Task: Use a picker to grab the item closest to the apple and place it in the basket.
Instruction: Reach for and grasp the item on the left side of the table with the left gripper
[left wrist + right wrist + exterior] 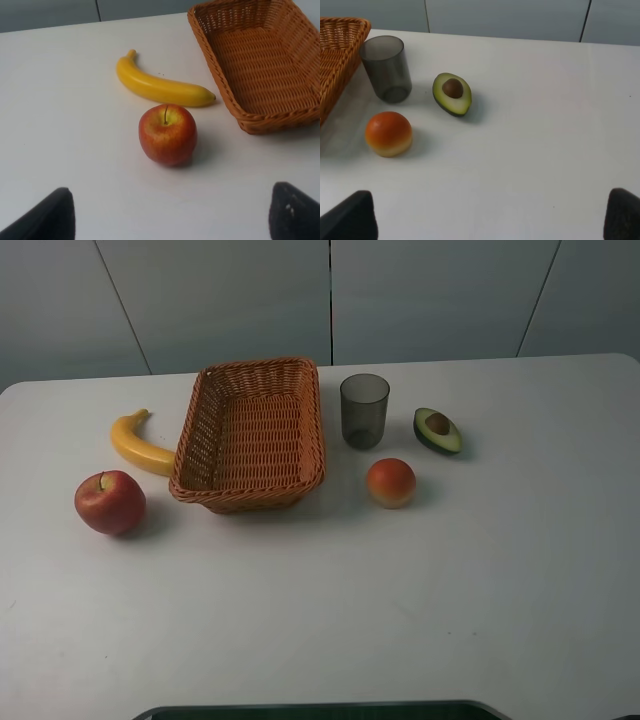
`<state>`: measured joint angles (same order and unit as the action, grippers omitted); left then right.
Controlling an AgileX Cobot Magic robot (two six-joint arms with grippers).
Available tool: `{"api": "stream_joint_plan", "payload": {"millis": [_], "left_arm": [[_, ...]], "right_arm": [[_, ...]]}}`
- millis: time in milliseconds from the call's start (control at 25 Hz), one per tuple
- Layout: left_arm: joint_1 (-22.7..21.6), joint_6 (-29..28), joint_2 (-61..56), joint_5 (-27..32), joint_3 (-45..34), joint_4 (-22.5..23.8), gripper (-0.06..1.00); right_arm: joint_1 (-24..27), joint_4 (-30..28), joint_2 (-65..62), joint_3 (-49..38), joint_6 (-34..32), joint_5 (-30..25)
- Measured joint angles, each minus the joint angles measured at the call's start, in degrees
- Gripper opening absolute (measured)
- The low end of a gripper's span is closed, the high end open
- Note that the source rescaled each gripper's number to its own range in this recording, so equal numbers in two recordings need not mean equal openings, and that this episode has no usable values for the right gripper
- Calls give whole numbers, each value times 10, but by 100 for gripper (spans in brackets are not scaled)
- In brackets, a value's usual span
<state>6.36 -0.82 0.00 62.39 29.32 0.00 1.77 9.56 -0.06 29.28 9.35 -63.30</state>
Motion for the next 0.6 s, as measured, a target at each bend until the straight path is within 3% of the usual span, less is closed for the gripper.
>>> {"api": "stream_joint_plan", "payload": {"millis": [600], "left_arm": [[0,0,0,0,0,0,100]], "right_arm": [[0,0,0,0,0,0]]}}
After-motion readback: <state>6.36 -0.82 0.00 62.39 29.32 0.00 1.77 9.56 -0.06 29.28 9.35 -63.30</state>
